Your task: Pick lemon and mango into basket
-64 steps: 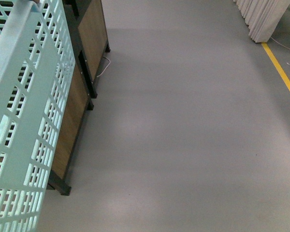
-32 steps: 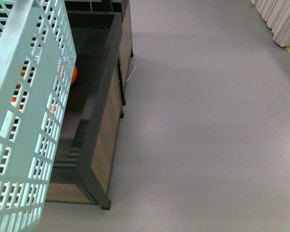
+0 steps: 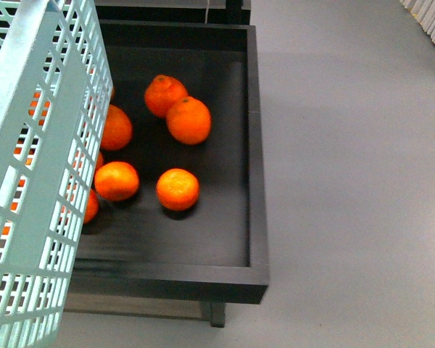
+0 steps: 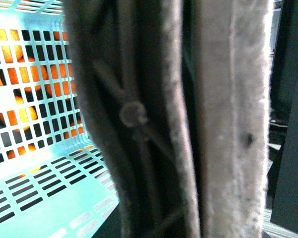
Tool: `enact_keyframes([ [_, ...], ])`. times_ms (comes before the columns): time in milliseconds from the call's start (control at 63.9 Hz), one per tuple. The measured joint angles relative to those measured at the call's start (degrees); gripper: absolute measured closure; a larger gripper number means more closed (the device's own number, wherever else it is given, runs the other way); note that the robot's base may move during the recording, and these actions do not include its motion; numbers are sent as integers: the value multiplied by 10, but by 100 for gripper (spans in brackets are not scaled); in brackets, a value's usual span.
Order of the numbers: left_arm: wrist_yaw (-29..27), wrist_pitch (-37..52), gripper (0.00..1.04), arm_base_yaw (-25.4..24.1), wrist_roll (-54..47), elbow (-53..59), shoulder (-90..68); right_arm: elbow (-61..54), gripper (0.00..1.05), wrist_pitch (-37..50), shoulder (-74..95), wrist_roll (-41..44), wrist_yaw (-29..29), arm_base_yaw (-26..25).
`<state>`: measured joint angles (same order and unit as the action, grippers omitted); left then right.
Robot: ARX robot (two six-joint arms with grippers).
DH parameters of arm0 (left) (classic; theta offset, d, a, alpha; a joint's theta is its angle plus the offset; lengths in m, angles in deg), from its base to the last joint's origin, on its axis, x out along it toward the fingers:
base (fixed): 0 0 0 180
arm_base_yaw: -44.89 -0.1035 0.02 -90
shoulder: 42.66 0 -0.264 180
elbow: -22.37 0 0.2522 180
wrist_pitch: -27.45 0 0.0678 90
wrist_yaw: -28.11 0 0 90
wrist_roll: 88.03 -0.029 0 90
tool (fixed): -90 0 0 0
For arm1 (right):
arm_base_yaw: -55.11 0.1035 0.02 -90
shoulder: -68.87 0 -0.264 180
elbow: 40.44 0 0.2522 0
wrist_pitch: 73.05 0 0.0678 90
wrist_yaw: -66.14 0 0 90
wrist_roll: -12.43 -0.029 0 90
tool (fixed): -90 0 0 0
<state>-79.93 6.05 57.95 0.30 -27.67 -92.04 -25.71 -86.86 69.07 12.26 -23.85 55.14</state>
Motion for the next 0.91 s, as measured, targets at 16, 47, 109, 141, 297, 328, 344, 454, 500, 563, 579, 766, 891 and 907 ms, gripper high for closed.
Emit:
enact_keyframes([
  [16,0,0,90,0,0,0,0,0,9,0,0,0,0,0],
  [47,0,0,90,0,1,0,0,0,9,0,0,0,0,0],
  [109,0,0,90,0,0,0,0,0,9,0,0,0,0,0],
  [141,0,0,90,0,0,0,0,0,9,0,0,0,2,0],
  [297,0,0,90,0,0,0,0,0,9,0,0,0,0,0],
  [328,0,0,90,0,0,0,0,0,9,0,0,0,2,0],
  [344,0,0,90,0,0,0,0,0,9,0,0,0,0,0],
  [454,0,0,90,0,0,0,0,0,9,0,0,0,2,0],
  [500,0,0,90,0,0,0,1,0,9,0,0,0,0,0],
  [563,0,0,90,0,0,0,1,0,9,0,0,0,1,0],
  [579,0,0,90,0,0,0,1,0,9,0,0,0,-1,0],
  [766,0,0,90,0,0,0,1,0,9,0,-1,0,1,0],
  [891,0,0,90,0,0,0,0,0,9,0,0,0,0,0],
  [907,0,0,90,0,0,0,0,0,9,0,0,0,0,0],
])
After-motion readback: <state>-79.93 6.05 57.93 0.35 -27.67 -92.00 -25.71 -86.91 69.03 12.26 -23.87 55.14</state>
